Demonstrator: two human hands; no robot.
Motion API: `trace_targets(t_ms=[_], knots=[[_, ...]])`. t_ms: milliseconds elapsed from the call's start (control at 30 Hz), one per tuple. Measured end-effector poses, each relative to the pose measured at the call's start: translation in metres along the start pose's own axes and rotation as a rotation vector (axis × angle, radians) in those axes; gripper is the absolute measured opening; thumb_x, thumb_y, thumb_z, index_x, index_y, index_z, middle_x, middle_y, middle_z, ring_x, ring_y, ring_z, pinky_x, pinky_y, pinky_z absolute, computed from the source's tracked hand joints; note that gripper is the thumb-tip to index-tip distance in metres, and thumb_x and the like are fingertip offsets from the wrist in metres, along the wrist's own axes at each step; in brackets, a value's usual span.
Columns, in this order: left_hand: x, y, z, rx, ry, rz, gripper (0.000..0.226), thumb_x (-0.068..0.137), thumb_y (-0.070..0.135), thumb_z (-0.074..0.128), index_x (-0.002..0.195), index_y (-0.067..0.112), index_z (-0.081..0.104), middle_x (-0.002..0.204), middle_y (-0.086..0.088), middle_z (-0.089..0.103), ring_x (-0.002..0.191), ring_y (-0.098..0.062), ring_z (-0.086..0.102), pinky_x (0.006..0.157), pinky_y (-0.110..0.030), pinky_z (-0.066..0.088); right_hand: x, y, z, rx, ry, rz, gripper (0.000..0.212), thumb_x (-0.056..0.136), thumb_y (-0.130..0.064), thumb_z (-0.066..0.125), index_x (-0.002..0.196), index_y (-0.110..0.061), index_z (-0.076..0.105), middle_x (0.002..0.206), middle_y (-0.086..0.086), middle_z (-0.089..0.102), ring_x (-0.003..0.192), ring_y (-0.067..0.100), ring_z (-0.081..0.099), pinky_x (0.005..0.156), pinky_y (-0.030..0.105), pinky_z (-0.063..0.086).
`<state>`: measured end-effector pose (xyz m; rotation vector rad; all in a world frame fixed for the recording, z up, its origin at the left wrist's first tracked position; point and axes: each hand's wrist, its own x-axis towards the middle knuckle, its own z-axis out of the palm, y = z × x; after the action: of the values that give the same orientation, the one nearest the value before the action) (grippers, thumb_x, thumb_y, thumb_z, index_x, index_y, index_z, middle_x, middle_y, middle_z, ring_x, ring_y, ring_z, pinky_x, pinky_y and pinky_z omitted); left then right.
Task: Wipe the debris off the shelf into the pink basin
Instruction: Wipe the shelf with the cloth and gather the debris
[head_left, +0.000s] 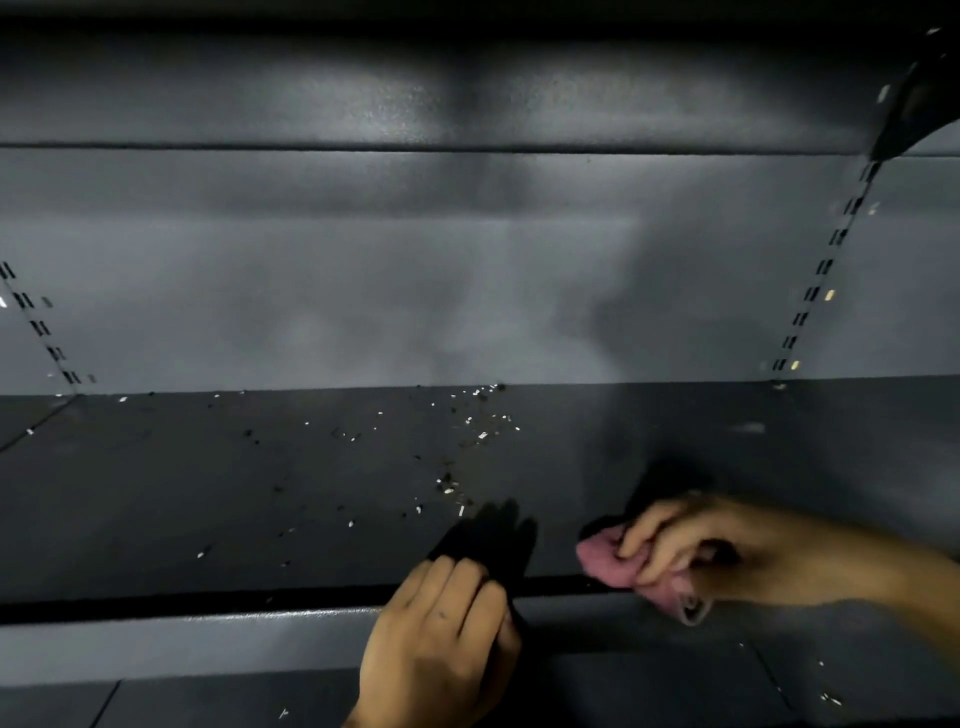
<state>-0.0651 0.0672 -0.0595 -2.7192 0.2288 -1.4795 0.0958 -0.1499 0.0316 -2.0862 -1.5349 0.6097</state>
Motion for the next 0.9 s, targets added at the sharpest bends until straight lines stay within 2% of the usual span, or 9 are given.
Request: trace_targets(t_ms=[100, 200, 333, 433, 467, 567, 633, 767, 900], knots=[[0.000, 0.000, 0.000, -0.027, 0.027, 0.007, 0.011, 0.071, 0.015, 0.054, 0.061, 0.013, 0.052, 0.059, -0.008, 0.052, 0.053, -0.023, 0.038, 0.057, -0.029, 0.035, 0.043, -0.020, 0.023, 0.083, -0.024, -0.050, 0.027, 0.081, -0.004, 0.060, 0.096, -0.022, 0.072, 0.113, -0.025, 0.060, 0.107, -0.007, 0.057, 0.084, 0.006, 0.043], [0.001, -0.001, -0.001, -0.041, 0.034, 0.000, 0.007, 0.068, 0.014, 0.056, 0.067, 0.014, 0.049, 0.059, -0.008, 0.052, 0.052, -0.024, 0.038, 0.057, -0.029, 0.035, 0.086, -0.031, 0.043, 0.034, 0.024, -0.109, 0.027, 0.077, 0.002, 0.059, 0.089, -0.018, 0.073, 0.103, -0.025, 0.064, 0.092, -0.011, 0.060, 0.077, 0.001, 0.041], [0.001, -0.002, -0.005, -0.051, -0.011, 0.004, 0.008, 0.070, 0.015, 0.055, 0.064, 0.014, 0.049, 0.057, -0.007, 0.048, 0.051, -0.024, 0.040, 0.055, -0.030, 0.036, 0.129, -0.039, 0.039, -0.146, 0.296, -0.146, 0.036, 0.075, 0.011, 0.057, 0.097, -0.013, 0.073, 0.116, -0.003, 0.068, 0.107, 0.002, 0.060, 0.099, 0.013, 0.041], [0.000, -0.002, -0.006, -0.055, -0.014, -0.001, 0.011, 0.069, 0.015, 0.055, 0.058, 0.013, 0.053, 0.057, -0.006, 0.049, 0.051, -0.024, 0.040, 0.055, -0.030, 0.036, 0.129, -0.040, 0.020, -0.041, 0.512, -0.118, 0.043, 0.071, 0.011, 0.060, 0.102, -0.016, 0.071, 0.112, -0.007, 0.068, 0.106, 0.000, 0.061, 0.094, 0.008, 0.043], [0.000, -0.003, -0.005, -0.048, -0.009, 0.001, 0.011, 0.068, 0.015, 0.055, 0.057, 0.014, 0.054, 0.057, -0.006, 0.050, 0.051, -0.023, 0.040, 0.055, -0.029, 0.036, 0.123, -0.041, 0.016, -0.028, 0.483, -0.121, 0.044, 0.069, 0.009, 0.062, 0.103, -0.018, 0.070, 0.113, -0.011, 0.067, 0.107, -0.004, 0.059, 0.094, 0.009, 0.044], [0.000, -0.003, -0.001, -0.030, 0.012, -0.009, 0.006, 0.063, 0.014, 0.056, 0.058, 0.014, 0.060, 0.058, -0.005, 0.055, 0.051, -0.023, 0.043, 0.056, -0.026, 0.043, 0.103, -0.045, 0.028, -0.026, 0.120, -0.119, 0.039, 0.073, 0.001, 0.066, 0.106, -0.019, 0.069, 0.104, -0.025, 0.067, 0.100, -0.019, 0.055, 0.084, 0.006, 0.045], [0.000, -0.001, 0.001, -0.036, 0.034, -0.033, 0.010, 0.065, 0.011, 0.054, 0.062, 0.013, 0.064, 0.062, -0.007, 0.059, 0.053, -0.022, 0.048, 0.057, -0.025, 0.046, 0.099, -0.047, 0.048, -0.017, 0.023, -0.084, 0.033, 0.078, -0.002, 0.061, 0.107, -0.017, 0.068, 0.099, -0.016, 0.070, 0.092, -0.019, 0.055, 0.076, 0.006, 0.041], [0.002, -0.001, 0.001, -0.029, 0.038, -0.019, 0.023, 0.074, 0.012, 0.045, 0.060, 0.013, 0.062, 0.062, -0.008, 0.060, 0.054, -0.022, 0.051, 0.060, -0.025, 0.046, 0.129, -0.043, 0.061, -0.087, 0.119, -0.188, 0.039, 0.081, 0.001, 0.059, 0.114, -0.019, 0.065, 0.124, -0.006, 0.064, 0.117, -0.003, 0.053, 0.103, 0.009, 0.036], [0.007, -0.005, -0.005, -0.017, 0.023, 0.022, 0.014, 0.066, 0.013, 0.050, 0.053, 0.015, 0.053, 0.053, -0.006, 0.048, 0.049, -0.022, 0.041, 0.054, -0.028, 0.038, 0.181, -0.041, 0.054, -0.227, 0.325, -0.151, 0.040, 0.079, 0.006, 0.057, 0.113, -0.012, 0.066, 0.125, 0.003, 0.064, 0.115, 0.013, 0.059, 0.105, 0.026, 0.042]])
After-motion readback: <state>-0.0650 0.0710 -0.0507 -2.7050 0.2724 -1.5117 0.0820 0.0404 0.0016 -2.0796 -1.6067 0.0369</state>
